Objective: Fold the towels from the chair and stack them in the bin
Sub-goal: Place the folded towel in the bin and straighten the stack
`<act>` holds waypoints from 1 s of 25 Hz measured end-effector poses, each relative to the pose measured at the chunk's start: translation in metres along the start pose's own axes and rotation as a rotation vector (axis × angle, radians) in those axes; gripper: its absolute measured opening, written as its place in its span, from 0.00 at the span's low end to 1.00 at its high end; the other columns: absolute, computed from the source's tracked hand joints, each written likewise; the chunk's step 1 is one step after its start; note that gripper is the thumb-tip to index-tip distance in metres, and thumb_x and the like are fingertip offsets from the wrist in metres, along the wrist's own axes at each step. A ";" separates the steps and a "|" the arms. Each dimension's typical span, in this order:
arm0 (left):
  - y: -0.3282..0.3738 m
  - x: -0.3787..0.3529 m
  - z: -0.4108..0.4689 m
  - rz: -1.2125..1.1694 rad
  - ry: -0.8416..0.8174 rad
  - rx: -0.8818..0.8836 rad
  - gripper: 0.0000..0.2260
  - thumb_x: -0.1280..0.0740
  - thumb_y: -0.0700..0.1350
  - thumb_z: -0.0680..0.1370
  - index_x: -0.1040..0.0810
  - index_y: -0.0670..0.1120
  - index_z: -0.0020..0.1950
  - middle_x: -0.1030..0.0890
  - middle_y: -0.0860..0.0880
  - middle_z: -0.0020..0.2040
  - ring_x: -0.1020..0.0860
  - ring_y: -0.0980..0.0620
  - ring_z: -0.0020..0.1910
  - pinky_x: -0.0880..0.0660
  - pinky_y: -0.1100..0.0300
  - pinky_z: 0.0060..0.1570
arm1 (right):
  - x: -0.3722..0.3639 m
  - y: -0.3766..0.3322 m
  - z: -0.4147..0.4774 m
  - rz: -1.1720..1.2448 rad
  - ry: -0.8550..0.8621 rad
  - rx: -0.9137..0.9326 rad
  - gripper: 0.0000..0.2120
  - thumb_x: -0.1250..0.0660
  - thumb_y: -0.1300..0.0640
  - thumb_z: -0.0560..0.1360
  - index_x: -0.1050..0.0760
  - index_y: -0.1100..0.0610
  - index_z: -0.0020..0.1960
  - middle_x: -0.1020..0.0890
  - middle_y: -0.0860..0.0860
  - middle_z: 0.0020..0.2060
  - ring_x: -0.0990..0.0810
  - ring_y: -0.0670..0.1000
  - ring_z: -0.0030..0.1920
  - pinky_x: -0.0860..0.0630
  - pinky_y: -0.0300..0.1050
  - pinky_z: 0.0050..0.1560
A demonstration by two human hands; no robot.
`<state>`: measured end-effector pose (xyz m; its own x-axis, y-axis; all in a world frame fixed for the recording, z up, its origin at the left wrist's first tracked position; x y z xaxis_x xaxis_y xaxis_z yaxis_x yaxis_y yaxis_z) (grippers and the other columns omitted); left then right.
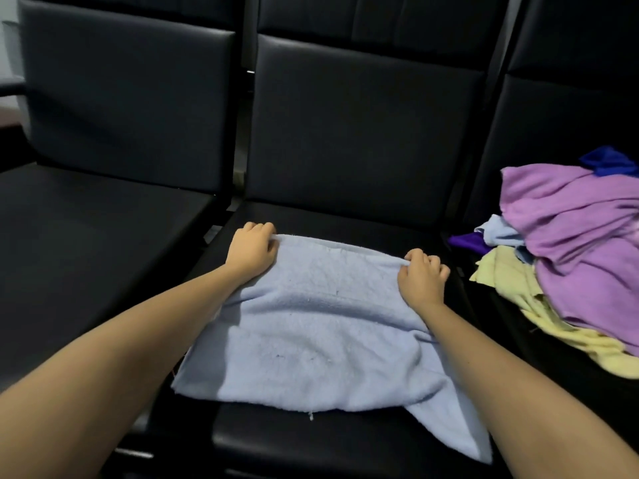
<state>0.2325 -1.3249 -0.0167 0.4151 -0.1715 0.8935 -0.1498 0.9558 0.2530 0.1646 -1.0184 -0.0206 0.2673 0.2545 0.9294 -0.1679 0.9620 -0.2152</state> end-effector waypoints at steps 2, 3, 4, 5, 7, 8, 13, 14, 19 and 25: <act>0.005 0.002 -0.015 0.065 -0.098 -0.025 0.09 0.43 0.44 0.80 0.29 0.41 0.55 0.23 0.42 0.54 0.30 0.41 0.55 0.36 0.51 0.52 | 0.009 -0.002 -0.014 -0.153 -0.096 0.049 0.16 0.44 0.62 0.77 0.31 0.55 0.64 0.27 0.54 0.61 0.34 0.57 0.63 0.41 0.51 0.63; 0.008 0.003 -0.022 0.104 -0.167 -0.042 0.10 0.45 0.45 0.80 0.29 0.41 0.56 0.24 0.42 0.56 0.31 0.42 0.56 0.36 0.51 0.53 | 0.016 -0.005 -0.019 -0.273 -0.153 0.109 0.16 0.43 0.62 0.77 0.30 0.54 0.63 0.28 0.53 0.61 0.35 0.57 0.63 0.41 0.51 0.63; 0.009 0.004 -0.025 0.128 -0.240 -0.047 0.11 0.47 0.45 0.81 0.29 0.42 0.57 0.25 0.43 0.58 0.32 0.43 0.59 0.37 0.51 0.56 | 0.024 -0.009 -0.021 -0.381 -0.193 0.176 0.15 0.42 0.61 0.76 0.28 0.53 0.62 0.28 0.53 0.60 0.35 0.56 0.63 0.40 0.52 0.62; 0.009 0.009 -0.025 0.141 -0.295 -0.043 0.12 0.48 0.46 0.82 0.28 0.43 0.59 0.26 0.44 0.59 0.33 0.44 0.61 0.37 0.51 0.57 | 0.037 -0.011 -0.020 -0.447 -0.199 0.226 0.14 0.42 0.60 0.76 0.28 0.52 0.61 0.29 0.52 0.60 0.35 0.56 0.63 0.40 0.51 0.61; 0.011 0.030 -0.019 0.158 -0.330 -0.037 0.13 0.44 0.47 0.80 0.25 0.47 0.60 0.24 0.46 0.59 0.33 0.44 0.63 0.37 0.52 0.58 | 0.067 -0.014 -0.011 -0.451 -0.142 0.260 0.13 0.41 0.58 0.77 0.27 0.51 0.60 0.28 0.52 0.59 0.34 0.56 0.63 0.39 0.50 0.60; 0.012 0.045 -0.014 0.174 -0.313 -0.038 0.12 0.41 0.48 0.79 0.22 0.50 0.59 0.23 0.48 0.58 0.33 0.44 0.63 0.37 0.52 0.57 | 0.082 -0.014 -0.008 -0.408 -0.116 0.255 0.11 0.41 0.58 0.77 0.26 0.51 0.58 0.26 0.51 0.58 0.33 0.56 0.62 0.38 0.50 0.58; 0.007 0.095 -0.002 0.033 -0.346 0.196 0.06 0.28 0.47 0.70 0.16 0.51 0.46 0.19 0.52 0.46 0.22 0.49 0.49 0.27 0.59 0.46 | 0.111 -0.006 -0.008 -0.212 -0.246 0.117 0.11 0.39 0.61 0.74 0.19 0.51 0.47 0.20 0.51 0.44 0.21 0.56 0.52 0.33 0.42 0.39; 0.009 0.093 -0.003 0.048 -0.421 0.239 0.02 0.28 0.46 0.70 0.19 0.50 0.41 0.20 0.50 0.41 0.23 0.49 0.42 0.28 0.60 0.41 | 0.110 -0.006 -0.010 -0.252 -0.278 0.100 0.12 0.39 0.61 0.73 0.19 0.50 0.47 0.20 0.51 0.45 0.21 0.56 0.52 0.33 0.42 0.39; 0.021 0.069 -0.010 -0.136 -0.747 0.440 0.13 0.37 0.38 0.78 0.31 0.42 0.33 0.26 0.48 0.30 0.28 0.53 0.26 0.32 0.67 0.33 | 0.094 0.003 0.002 0.006 -0.418 -0.158 0.11 0.39 0.63 0.73 0.30 0.58 0.32 0.23 0.54 0.31 0.24 0.56 0.34 0.29 0.38 0.29; 0.017 0.097 0.049 -0.578 -0.278 0.393 0.09 0.37 0.34 0.74 0.30 0.42 0.34 0.27 0.41 0.38 0.27 0.47 0.36 0.26 0.60 0.39 | 0.126 0.004 0.058 0.772 -0.071 -0.387 0.08 0.37 0.68 0.74 0.21 0.60 0.43 0.19 0.57 0.48 0.20 0.56 0.45 0.21 0.47 0.49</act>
<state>0.2265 -1.3366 0.0925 0.2906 -0.7239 0.6257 -0.3078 0.5485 0.7774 0.1424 -0.9883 0.1133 0.1500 0.8558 0.4951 0.0604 0.4919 -0.8685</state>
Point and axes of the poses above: each hand's wrist, its own z-axis towards the middle knuckle, its own x-axis out of the back of the hand, y = z × x, the point moved 8 cm from there along z, towards the middle knuckle
